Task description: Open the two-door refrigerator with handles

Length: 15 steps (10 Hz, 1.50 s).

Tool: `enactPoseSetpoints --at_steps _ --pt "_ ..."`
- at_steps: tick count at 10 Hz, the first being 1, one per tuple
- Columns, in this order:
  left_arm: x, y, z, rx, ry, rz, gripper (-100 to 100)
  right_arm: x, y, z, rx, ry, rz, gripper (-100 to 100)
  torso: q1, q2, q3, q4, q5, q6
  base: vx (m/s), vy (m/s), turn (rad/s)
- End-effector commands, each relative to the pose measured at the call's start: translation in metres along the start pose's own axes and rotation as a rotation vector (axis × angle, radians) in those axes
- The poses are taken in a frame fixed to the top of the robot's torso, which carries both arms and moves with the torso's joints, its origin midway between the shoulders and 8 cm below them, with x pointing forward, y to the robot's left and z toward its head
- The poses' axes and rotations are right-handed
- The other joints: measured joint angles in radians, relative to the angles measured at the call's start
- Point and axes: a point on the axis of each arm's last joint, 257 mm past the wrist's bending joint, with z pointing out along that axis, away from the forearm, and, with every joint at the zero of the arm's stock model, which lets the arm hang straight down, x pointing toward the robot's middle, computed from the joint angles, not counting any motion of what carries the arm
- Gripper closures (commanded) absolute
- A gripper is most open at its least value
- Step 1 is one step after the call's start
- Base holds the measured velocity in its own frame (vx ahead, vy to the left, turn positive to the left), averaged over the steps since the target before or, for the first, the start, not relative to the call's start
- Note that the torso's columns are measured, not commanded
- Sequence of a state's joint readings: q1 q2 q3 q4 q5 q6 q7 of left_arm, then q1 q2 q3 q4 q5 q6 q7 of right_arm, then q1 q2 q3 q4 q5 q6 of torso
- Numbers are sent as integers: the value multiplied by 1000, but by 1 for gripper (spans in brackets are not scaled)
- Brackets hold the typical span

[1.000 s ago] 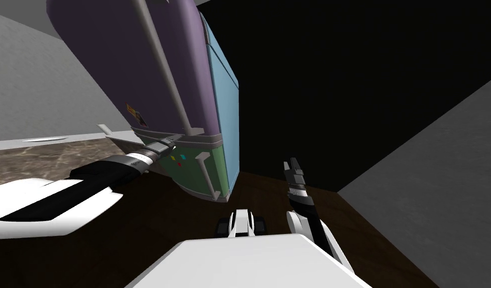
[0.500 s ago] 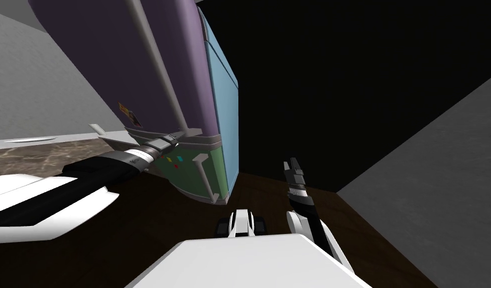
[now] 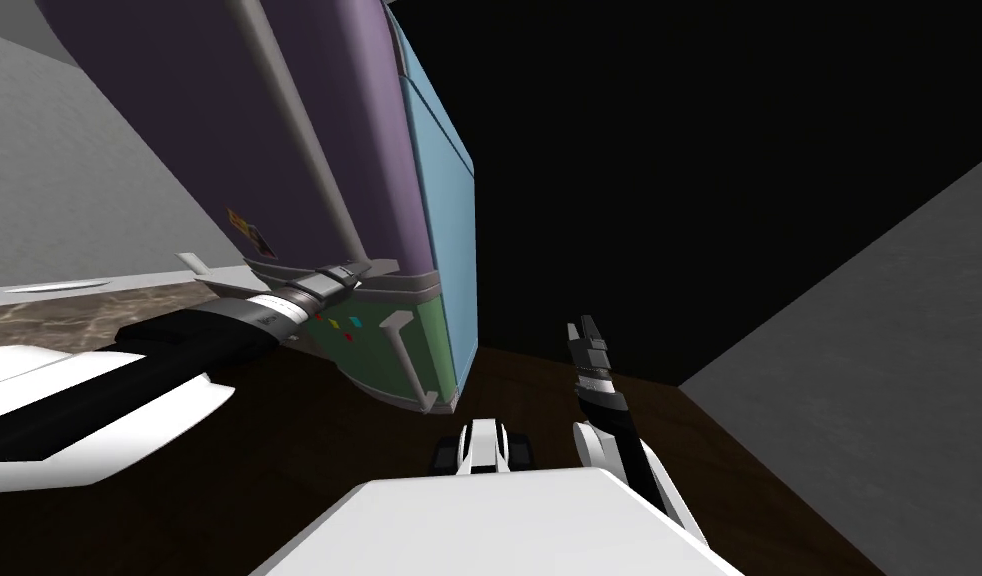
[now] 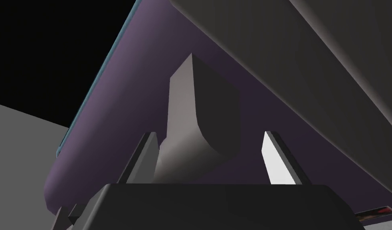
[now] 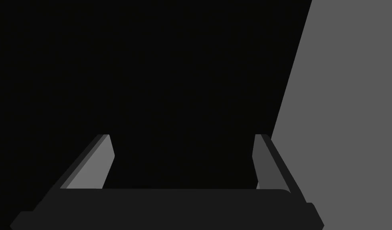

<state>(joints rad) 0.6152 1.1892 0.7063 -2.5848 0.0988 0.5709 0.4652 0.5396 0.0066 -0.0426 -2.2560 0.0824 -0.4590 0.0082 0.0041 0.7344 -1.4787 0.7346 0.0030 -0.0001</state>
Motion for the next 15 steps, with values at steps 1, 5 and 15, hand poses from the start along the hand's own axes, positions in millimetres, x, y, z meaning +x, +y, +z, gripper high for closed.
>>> enactPoseSetpoints --at_steps 1,5,15 --pt "14 -18 2 61 52 -12 100 0 0 0 0 0 0 0 8 5 3 2 2 -1 -205 271 1" --pt "29 -36 1 121 106 -24 100 0 0 0 0 0 -1 0 16 1 -1 7 2 -6 -222 248 6" --pt "80 -92 -14 308 297 -68 100 0 0 0 0 0 0 0 -5 -6 -4 1 -3 -1 -194 233 8"
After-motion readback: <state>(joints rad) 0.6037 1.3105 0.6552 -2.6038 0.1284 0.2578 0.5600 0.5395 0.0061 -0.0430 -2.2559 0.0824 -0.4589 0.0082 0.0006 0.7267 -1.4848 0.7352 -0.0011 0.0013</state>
